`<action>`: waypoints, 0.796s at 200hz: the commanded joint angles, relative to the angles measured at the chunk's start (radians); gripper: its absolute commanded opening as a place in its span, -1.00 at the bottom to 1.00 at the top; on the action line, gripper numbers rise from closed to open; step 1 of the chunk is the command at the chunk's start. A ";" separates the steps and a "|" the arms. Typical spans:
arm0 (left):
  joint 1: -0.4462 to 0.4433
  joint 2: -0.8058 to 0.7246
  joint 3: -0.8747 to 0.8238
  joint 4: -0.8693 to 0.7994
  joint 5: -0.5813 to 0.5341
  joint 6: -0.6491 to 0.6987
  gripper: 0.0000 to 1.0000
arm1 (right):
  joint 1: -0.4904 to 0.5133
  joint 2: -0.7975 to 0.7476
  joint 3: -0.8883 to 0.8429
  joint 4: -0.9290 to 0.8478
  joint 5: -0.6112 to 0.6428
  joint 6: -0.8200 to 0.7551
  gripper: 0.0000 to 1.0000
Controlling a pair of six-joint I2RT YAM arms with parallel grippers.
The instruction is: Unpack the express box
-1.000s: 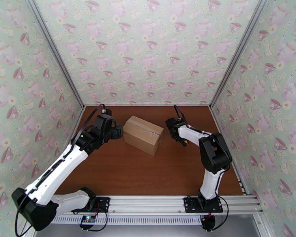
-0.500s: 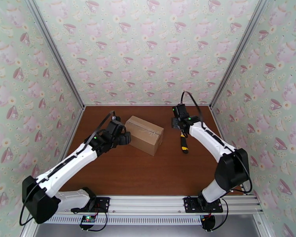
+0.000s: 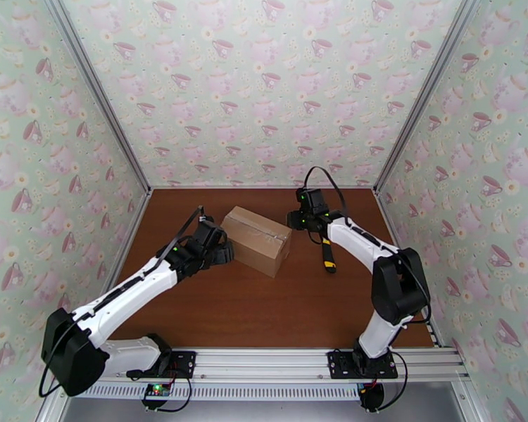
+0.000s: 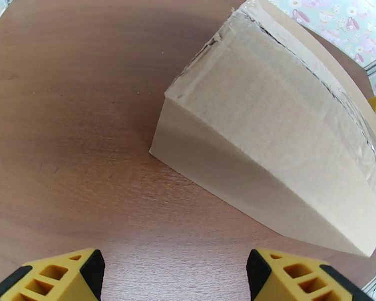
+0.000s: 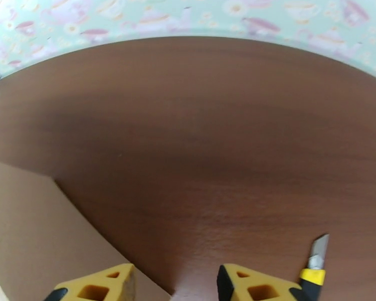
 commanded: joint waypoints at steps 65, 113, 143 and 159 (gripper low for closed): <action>0.018 -0.004 0.074 -0.114 -0.096 0.020 0.61 | 0.090 -0.282 -0.286 0.046 -0.077 0.081 -0.04; 0.017 0.027 0.116 -0.089 -0.080 0.025 0.61 | 0.182 -0.353 -0.340 0.001 -0.121 0.128 -0.03; 0.017 0.058 0.149 -0.068 -0.075 0.028 0.61 | 0.193 -0.400 -0.338 -0.065 -0.108 0.125 -0.02; 0.018 0.084 0.159 -0.051 -0.074 0.032 0.62 | 0.193 -0.436 -0.326 -0.086 -0.091 0.098 0.00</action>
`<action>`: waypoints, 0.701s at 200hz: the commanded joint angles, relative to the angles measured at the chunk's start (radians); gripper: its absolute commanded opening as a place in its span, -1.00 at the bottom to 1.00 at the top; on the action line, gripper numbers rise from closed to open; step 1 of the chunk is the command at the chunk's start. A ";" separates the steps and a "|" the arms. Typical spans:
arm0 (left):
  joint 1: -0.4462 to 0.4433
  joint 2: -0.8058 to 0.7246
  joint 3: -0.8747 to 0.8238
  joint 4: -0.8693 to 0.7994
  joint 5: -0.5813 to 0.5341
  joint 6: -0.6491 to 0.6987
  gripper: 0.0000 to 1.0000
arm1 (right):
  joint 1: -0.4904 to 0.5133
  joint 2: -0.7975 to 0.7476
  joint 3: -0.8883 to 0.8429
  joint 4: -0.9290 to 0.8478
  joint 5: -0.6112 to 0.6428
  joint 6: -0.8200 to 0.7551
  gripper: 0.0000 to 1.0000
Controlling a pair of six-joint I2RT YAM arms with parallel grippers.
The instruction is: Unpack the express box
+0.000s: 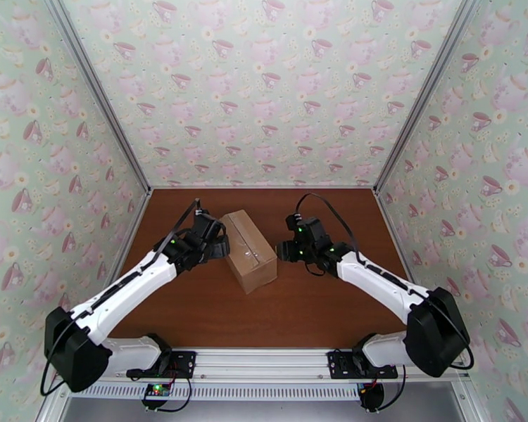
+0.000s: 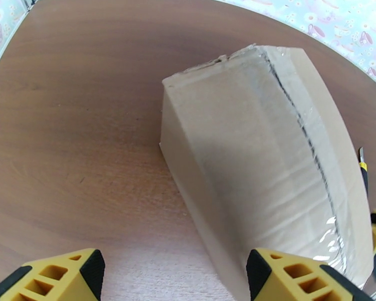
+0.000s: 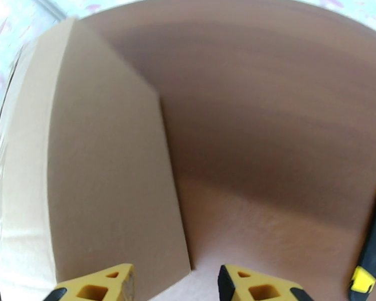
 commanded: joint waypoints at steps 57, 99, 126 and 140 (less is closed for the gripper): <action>0.008 0.126 0.056 0.042 -0.023 0.030 0.61 | -0.001 -0.053 0.165 -0.109 -0.053 -0.061 0.24; 0.011 0.104 0.011 0.044 -0.030 0.009 0.60 | 0.070 0.038 0.261 -0.109 -0.031 -0.107 0.26; 0.011 0.102 0.001 0.049 -0.019 0.006 0.60 | 0.152 0.086 0.285 -0.107 0.089 -0.149 0.35; 0.011 0.104 -0.001 0.052 -0.016 0.006 0.60 | 0.183 0.112 0.296 -0.106 0.129 -0.162 0.41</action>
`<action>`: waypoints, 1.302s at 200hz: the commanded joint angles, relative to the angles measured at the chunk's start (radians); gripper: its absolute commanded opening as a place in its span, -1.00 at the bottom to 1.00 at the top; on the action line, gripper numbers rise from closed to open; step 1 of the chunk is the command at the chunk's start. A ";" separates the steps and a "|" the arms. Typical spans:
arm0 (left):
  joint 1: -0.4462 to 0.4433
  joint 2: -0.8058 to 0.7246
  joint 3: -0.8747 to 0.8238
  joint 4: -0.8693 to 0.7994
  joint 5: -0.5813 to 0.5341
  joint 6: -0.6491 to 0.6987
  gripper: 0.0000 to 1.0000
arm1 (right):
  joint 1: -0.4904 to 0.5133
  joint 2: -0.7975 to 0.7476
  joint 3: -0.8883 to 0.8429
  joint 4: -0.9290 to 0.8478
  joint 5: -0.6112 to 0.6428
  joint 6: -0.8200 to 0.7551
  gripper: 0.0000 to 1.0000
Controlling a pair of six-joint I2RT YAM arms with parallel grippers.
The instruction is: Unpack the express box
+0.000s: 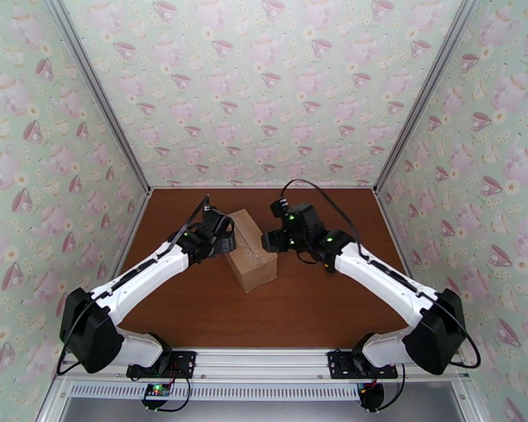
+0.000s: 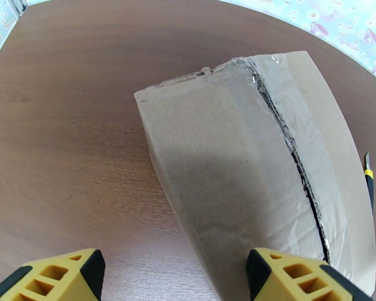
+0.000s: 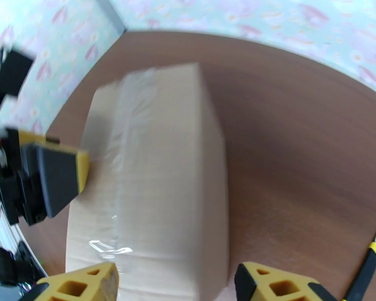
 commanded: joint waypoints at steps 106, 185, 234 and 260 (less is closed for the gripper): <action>0.007 0.016 -0.047 0.004 0.011 -0.008 0.60 | 0.170 0.186 0.101 0.000 0.352 -0.140 0.56; 0.007 0.021 -0.057 0.005 0.010 -0.004 0.59 | 0.192 0.251 0.132 -0.034 0.504 -0.142 0.53; 0.009 0.013 -0.086 0.008 0.011 -0.013 0.59 | 0.192 0.204 0.144 -0.042 0.544 -0.122 0.45; 0.013 0.003 -0.100 0.008 0.011 -0.017 0.59 | 0.192 0.180 0.154 -0.048 0.552 -0.118 0.44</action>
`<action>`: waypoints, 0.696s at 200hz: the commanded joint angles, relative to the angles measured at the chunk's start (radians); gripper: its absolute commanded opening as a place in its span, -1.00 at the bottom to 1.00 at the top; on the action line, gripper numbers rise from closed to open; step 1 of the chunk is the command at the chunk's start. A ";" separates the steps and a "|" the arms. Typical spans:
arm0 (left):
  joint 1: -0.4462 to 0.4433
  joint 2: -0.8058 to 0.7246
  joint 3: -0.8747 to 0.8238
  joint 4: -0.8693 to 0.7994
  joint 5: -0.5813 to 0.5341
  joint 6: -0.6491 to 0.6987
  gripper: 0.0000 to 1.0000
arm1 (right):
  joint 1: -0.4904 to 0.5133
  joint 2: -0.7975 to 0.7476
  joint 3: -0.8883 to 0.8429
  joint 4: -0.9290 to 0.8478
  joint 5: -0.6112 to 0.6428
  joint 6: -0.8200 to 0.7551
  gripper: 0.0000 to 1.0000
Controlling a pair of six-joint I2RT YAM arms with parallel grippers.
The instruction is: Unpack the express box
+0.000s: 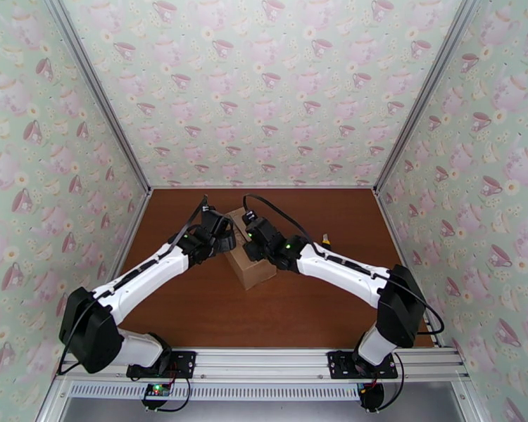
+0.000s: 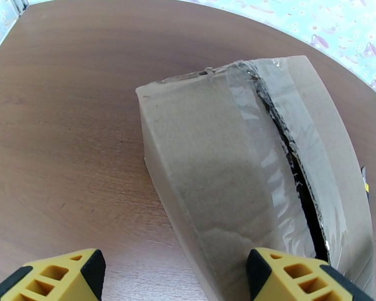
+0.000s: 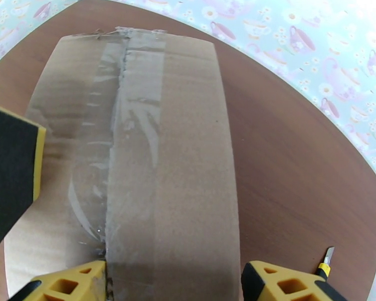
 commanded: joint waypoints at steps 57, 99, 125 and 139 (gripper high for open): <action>0.024 -0.015 -0.081 -0.076 0.024 -0.002 0.59 | -0.007 -0.063 0.052 -0.053 0.080 0.037 0.39; 0.035 -0.032 -0.101 -0.073 0.028 -0.003 0.59 | -0.014 -0.083 0.060 -0.060 0.079 0.053 0.39; 0.038 -0.041 -0.104 -0.077 0.025 -0.002 0.59 | -0.030 -0.092 0.070 -0.073 0.074 0.062 0.39; 0.040 -0.047 -0.103 -0.078 0.024 0.000 0.59 | -0.042 -0.097 0.073 -0.082 0.066 0.068 0.39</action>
